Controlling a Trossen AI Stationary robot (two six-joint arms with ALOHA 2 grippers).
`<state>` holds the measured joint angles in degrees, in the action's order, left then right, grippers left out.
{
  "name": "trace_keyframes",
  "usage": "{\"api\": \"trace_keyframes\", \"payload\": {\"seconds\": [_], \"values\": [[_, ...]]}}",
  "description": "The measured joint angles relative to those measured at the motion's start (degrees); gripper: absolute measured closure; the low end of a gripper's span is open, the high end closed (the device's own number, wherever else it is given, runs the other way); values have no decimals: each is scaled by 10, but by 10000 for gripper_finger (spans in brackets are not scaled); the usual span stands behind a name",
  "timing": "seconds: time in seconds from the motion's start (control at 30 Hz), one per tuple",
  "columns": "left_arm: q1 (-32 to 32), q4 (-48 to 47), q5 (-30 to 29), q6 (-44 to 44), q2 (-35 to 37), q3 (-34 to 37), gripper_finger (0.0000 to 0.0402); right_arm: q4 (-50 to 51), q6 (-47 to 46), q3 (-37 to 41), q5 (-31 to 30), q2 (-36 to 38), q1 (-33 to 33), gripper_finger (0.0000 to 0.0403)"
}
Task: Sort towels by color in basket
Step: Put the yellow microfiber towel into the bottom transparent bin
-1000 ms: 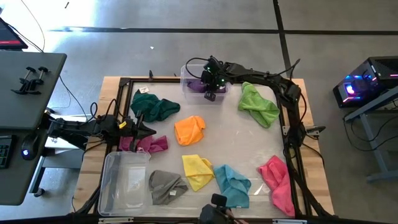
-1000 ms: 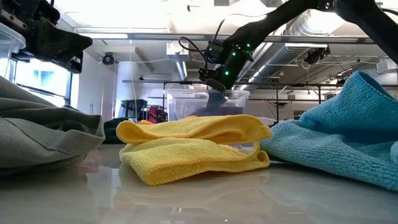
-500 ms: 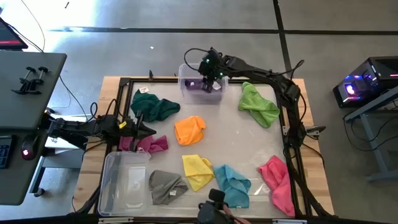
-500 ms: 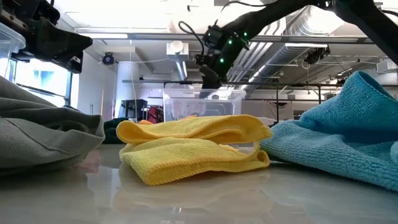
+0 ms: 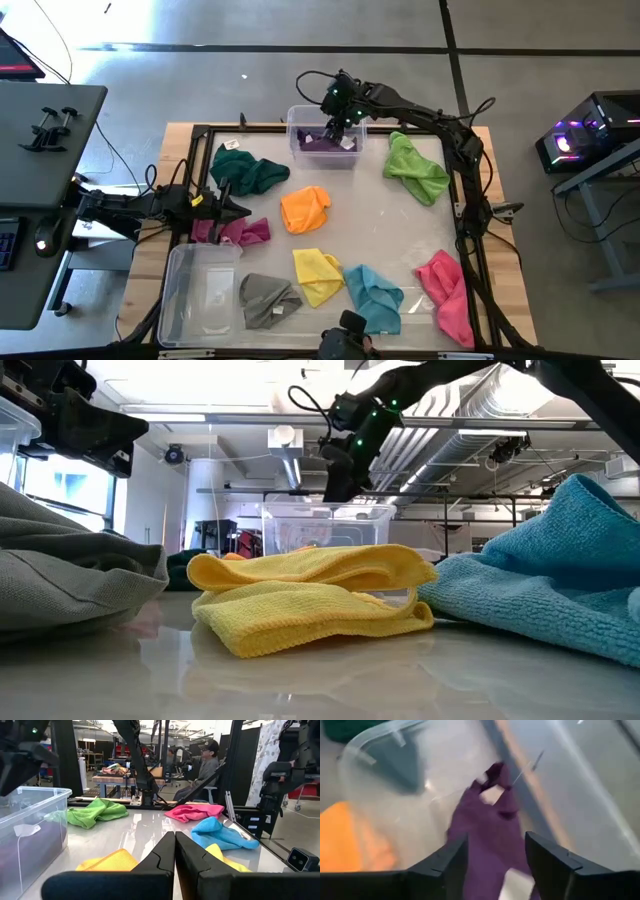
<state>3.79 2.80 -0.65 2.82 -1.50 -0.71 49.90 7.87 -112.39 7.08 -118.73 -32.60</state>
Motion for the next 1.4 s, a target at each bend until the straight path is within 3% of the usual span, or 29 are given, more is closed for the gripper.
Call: {"api": "trace_keyframes", "payload": {"seconds": [0.43, 0.73, 1.07, 1.4], "values": [[0, 0, 0, 0, 0, 0, 402, 52, -32, 23, 26, 100, 57, 199], [0, 0, 0, 0, 0, 0, 401, -30, -138, 171, 11, 240, 111, 199], [0, 0, 0, 0, 0, 0, 402, -174, -368, 396, -119, 421, 227, 199], [0, 0, 0, 0, 0, 0, 401, -257, -544, 554, -297, 545, 358, 199]]}}
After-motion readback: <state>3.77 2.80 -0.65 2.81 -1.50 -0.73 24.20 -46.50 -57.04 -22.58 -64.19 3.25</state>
